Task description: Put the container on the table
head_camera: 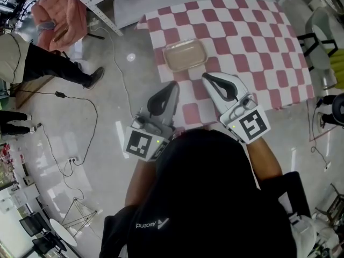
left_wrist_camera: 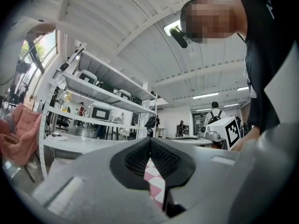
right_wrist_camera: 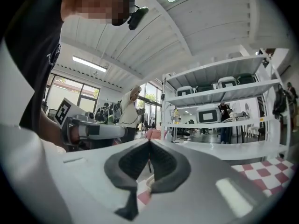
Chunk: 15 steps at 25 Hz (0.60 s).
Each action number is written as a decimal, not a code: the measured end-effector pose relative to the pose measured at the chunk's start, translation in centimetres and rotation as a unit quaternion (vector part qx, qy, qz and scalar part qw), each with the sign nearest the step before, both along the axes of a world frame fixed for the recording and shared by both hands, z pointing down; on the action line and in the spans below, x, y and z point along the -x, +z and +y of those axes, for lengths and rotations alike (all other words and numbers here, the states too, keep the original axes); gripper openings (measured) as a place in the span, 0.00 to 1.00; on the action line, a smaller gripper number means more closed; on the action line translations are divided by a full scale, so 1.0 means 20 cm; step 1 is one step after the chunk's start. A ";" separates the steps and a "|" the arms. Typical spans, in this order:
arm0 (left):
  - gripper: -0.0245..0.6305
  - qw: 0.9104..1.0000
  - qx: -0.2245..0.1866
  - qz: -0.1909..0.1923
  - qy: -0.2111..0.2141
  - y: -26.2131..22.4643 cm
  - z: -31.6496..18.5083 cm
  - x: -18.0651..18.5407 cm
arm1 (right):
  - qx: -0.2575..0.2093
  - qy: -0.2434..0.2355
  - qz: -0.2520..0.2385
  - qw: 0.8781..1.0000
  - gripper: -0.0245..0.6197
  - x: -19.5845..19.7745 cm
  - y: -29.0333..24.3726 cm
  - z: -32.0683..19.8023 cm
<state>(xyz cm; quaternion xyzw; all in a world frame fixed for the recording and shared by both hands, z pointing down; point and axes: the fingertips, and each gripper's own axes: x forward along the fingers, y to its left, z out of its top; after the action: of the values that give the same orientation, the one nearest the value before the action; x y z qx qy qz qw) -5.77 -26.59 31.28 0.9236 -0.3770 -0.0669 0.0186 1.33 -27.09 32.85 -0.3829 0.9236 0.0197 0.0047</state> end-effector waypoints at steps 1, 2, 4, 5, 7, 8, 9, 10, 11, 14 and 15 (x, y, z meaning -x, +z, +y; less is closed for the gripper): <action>0.05 1.000 -0.001 0.000 -0.001 0.00 0.00 0.00 | -0.001 0.000 -0.001 1.000 0.04 0.00 0.00 0.00; 0.05 1.000 -0.001 0.000 -0.003 0.00 0.01 0.00 | -0.002 -0.001 -0.001 1.000 0.04 0.00 0.00 0.01; 0.05 1.000 -0.003 -0.001 -0.005 -0.01 0.02 0.01 | -0.004 -0.003 -0.001 1.000 0.04 0.00 -0.01 0.02; 0.05 1.000 -0.004 -0.001 -0.005 -0.01 0.02 0.01 | -0.006 -0.004 -0.001 1.000 0.04 0.00 -0.01 0.02; 0.05 1.000 -0.007 -0.002 -0.006 -0.02 0.03 0.01 | -0.008 -0.006 -0.001 1.000 0.04 0.00 -0.02 0.03; 0.05 1.000 -0.007 -0.003 -0.006 -0.02 0.04 0.01 | -0.008 -0.006 -0.001 1.000 0.04 0.00 -0.02 0.03; 0.05 1.000 -0.006 -0.006 -0.007 -0.01 0.04 0.01 | -0.007 -0.006 -0.001 1.000 0.04 -0.01 -0.02 0.03; 0.05 1.000 -0.005 -0.009 -0.007 -0.01 0.05 0.01 | -0.006 -0.006 -0.001 1.000 0.04 -0.01 -0.02 0.03; 0.05 1.000 -0.005 -0.010 -0.008 -0.01 0.05 0.01 | -0.006 -0.006 -0.001 1.000 0.04 -0.01 -0.02 0.03; 0.05 1.000 -0.003 -0.014 -0.011 0.00 0.05 0.02 | -0.004 -0.007 -0.001 1.000 0.04 -0.02 -0.01 0.03; 0.05 1.000 -0.002 -0.016 -0.011 0.00 0.05 0.01 | -0.003 -0.007 0.000 1.000 0.04 -0.02 -0.01 0.03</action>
<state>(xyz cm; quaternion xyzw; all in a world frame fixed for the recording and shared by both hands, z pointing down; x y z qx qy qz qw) -6.07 -25.52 31.26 0.9204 -0.3871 -0.0534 0.0100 1.80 -26.46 32.70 -0.3763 0.9262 0.0225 0.0062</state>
